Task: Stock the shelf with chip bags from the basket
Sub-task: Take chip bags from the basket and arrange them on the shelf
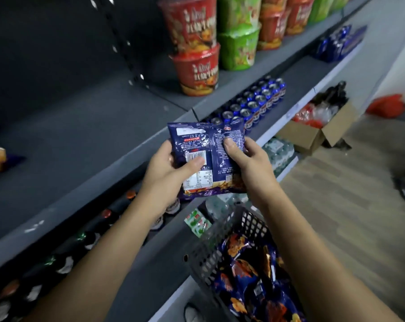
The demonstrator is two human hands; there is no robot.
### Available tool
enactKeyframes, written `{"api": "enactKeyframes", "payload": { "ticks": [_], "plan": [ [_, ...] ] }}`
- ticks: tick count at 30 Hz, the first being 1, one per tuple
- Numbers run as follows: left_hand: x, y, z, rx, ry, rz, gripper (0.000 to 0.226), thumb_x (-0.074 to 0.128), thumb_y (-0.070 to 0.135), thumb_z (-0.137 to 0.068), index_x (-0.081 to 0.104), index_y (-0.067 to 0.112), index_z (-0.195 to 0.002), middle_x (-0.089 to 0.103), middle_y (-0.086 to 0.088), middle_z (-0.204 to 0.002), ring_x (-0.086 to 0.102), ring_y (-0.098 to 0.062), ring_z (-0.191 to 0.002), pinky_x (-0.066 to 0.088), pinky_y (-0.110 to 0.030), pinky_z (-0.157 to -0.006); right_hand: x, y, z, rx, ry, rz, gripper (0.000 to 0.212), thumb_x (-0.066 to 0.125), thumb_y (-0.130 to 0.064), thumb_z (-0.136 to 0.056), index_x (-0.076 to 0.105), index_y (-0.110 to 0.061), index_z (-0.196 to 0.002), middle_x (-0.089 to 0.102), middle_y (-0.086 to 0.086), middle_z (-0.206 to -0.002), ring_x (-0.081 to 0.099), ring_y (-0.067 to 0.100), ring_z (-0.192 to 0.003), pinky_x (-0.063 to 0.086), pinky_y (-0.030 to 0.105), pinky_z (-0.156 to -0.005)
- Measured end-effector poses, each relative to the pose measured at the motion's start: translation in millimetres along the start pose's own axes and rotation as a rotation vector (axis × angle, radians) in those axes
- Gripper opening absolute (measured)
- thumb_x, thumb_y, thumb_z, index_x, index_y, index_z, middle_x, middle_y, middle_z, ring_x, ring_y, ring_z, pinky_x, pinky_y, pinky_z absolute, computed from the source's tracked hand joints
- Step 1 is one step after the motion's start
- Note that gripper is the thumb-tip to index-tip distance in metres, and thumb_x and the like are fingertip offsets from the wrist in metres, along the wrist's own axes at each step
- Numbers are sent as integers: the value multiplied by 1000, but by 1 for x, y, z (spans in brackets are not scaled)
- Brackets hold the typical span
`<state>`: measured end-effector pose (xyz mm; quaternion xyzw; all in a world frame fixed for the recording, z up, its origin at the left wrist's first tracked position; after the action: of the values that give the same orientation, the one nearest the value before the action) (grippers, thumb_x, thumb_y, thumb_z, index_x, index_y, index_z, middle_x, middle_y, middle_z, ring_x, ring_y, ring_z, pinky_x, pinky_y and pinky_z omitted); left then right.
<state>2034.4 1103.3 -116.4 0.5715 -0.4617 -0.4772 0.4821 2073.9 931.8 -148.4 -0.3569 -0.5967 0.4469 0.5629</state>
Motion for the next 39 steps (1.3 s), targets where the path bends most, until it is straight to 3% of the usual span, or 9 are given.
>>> {"api": "enactKeyframes", "payload": {
  "ticks": [9,12,18,23,26,29,34,37,39],
  "plan": [
    [-112,75,30,71,263,47,32,62,-1,-91,57,3,-122,75,-7,-105,72,-17,-94,58,-28,-80,132,-40,-7,37,-284,-69,28,64,-28,-98,68,-10,-119,75,15,-114,71,39,-107,53,63,-97],
    [-157,91,46,81,350,46,31,64,3,-91,58,9,-122,75,-8,-108,72,-21,-100,56,-33,-85,185,-43,-4,48,-382,-50,28,64,-30,-98,68,-12,-119,75,14,-114,71,38,-107,54,62,-96],
    [-237,108,89,111,546,14,26,64,10,-94,59,27,-112,75,2,-106,72,-9,-97,55,-17,-76,287,-34,14,125,-508,6,18,59,-22,-100,70,-13,-111,77,13,-104,74,35,-96,60,49,-84],
    [-294,98,121,68,790,-258,52,71,31,-90,49,23,-136,60,8,-129,59,-8,-117,49,-34,-103,348,-21,32,132,-510,41,12,58,-15,-99,68,-11,-105,77,14,-96,73,31,-80,59,45,-70],
    [-305,106,139,153,969,-604,53,74,27,-86,51,24,-134,48,12,-123,51,-2,-110,45,-24,-93,368,-14,37,108,-475,60,9,59,-15,-99,67,-14,-103,78,13,-96,74,36,-86,59,53,-77],
    [-298,109,143,232,913,-744,29,71,24,-88,62,26,-115,50,17,-106,55,2,-94,47,-17,-84,382,-9,43,31,-453,107,8,59,-16,-100,66,-17,-101,78,11,-100,75,32,-91,60,48,-80],
    [-303,94,130,74,735,-495,49,70,59,-76,57,39,-118,60,19,-114,60,4,-102,48,-20,-90,399,-10,62,-65,-563,114,39,45,-46,-104,73,-19,-108,78,1,-99,73,14,-92,59,31,-81],
    [-313,93,126,85,717,-188,40,80,41,-79,62,37,-114,72,17,-107,66,4,-100,50,-22,-89,402,-12,66,-71,-613,112,62,35,-59,-96,78,-15,-106,79,4,-96,71,14,-80,56,29,-72],
    [-325,93,126,98,774,-40,38,80,27,-83,64,32,-117,73,14,-109,68,-4,-104,53,-27,-91,401,-16,64,-113,-593,107,56,38,-54,-99,78,-14,-103,79,4,-98,67,14,-79,53,32,-70]
  ]
}}
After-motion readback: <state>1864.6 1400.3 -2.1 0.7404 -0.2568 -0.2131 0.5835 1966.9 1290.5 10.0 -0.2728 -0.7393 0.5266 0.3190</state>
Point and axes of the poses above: each hand's wrist, its own z-axis away from the middle knuckle, its own x-axis out of the palm, y = z × x, the point moved 5 cm from there along -z, towards the middle knuckle
